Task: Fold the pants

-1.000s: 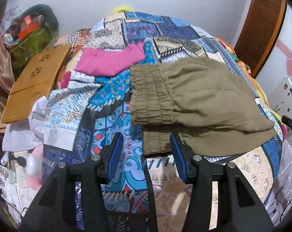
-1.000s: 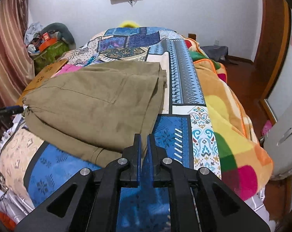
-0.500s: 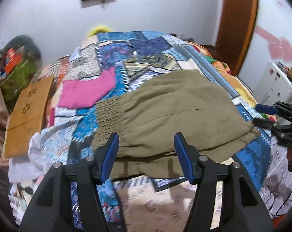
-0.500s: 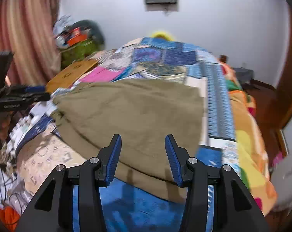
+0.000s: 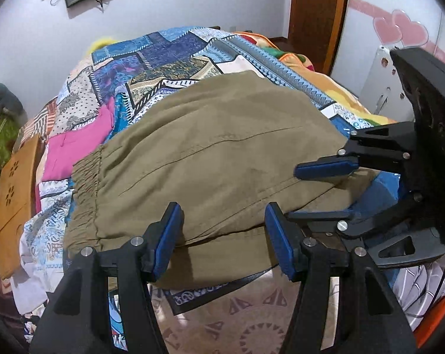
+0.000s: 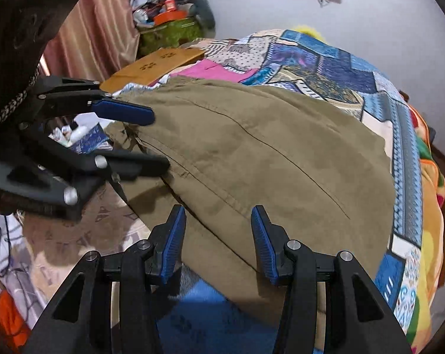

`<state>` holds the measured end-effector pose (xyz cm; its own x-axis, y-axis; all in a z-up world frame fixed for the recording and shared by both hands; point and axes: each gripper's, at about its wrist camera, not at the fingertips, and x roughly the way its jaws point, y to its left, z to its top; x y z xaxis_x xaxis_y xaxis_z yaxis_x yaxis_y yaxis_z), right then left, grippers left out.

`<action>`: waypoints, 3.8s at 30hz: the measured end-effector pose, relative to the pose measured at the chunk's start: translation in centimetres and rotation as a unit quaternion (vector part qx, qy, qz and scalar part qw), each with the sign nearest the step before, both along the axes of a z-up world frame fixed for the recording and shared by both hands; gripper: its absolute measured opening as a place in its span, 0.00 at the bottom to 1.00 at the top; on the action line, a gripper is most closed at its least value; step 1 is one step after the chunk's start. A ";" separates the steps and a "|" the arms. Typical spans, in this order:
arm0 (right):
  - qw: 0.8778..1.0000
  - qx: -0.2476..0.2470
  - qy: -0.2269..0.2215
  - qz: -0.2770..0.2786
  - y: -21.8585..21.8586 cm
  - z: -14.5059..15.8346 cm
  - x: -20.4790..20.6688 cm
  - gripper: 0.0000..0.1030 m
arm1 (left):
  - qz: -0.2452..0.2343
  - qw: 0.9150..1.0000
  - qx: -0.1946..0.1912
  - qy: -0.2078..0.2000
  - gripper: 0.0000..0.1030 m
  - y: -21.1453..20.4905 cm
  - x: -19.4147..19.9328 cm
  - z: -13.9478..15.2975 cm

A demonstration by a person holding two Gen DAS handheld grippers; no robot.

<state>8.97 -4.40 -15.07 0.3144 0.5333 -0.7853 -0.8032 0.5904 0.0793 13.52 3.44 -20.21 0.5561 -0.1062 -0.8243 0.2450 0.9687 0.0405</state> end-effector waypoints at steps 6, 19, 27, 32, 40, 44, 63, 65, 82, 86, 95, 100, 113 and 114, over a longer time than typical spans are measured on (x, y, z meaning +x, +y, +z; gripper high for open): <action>1.000 0.009 -0.016 0.011 0.1 0.4 -0.5 0.07 | -0.020 1.000 0.006 -0.008 0.57 -0.1 -0.4 0.1; 0.996 0.090 0.002 -0.026 -2.2 4.2 0.0 0.02 | 0.035 0.997 0.047 -0.051 0.27 1.0 -0.4 1.3; 0.997 0.071 -0.004 -0.035 -2.8 4.5 -1.1 0.06 | 0.033 0.997 0.046 -0.060 0.19 0.4 -1.6 2.9; 0.996 0.076 0.011 -0.043 -2.8 4.2 -0.8 0.40 | 0.030 0.997 0.024 -0.064 0.17 0.1 -1.6 3.9; 0.994 -0.001 -0.097 -0.052 -0.5 3.0 -1.2 0.24 | 0.021 0.998 0.008 -0.059 0.17 -0.1 -1.9 4.1; 0.994 -0.003 -0.102 -0.045 -0.3 2.6 -1.2 0.06 | 0.020 0.998 0.010 -0.056 0.17 -0.3 -2.4 3.7; 0.996 0.019 -0.035 -0.085 -6.1 2.7 -2.8 0.44 | 0.101 0.994 -0.035 -0.035 0.48 4.5 -6.7 3.5; 0.993 0.032 -0.031 -0.109 -7.3 3.2 -2.6 0.44 | 0.121 0.991 -0.038 -0.036 0.55 5.8 -6.5 3.6; 0.948 0.077 0.063 -0.301 -15.9 0.6 0.6 0.44 | 0.181 0.979 -0.084 0.040 0.66 10.2 -2.1 -1.0; 0.947 0.090 0.090 -0.296 -15.6 -0.6 1.2 0.44 | 0.175 0.981 -0.071 0.039 0.55 9.6 -2.3 -1.3; 0.949 0.061 0.094 -0.293 -15.5 -2.5 0.8 0.16 | 0.167 0.986 0.000 -0.014 0.49 8.7 -3.1 1.0; 0.953 0.045 0.089 -0.285 -14.9 -3.0 0.9 0.15 | 0.180 0.983 -0.031 0.025 0.51 9.9 -3.1 -2.2; 0.959 0.019 0.084 -0.270 -14.8 -0.8 2.6 0.38 | 0.218 0.976 0.006 -0.019 0.82 11.8 -2.8 1.5; 0.959 0.024 0.079 -0.272 -14.9 -0.4 3.0 0.41 | 0.222 0.975 -0.002 -0.023 0.82 12.4 -2.2 2.0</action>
<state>11.96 -19.29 -15.52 0.4359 0.3615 -0.8242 -0.3538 0.9109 0.2124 11.30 15.79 -18.20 0.5840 0.1504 -0.7977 -0.2009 0.9789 0.0374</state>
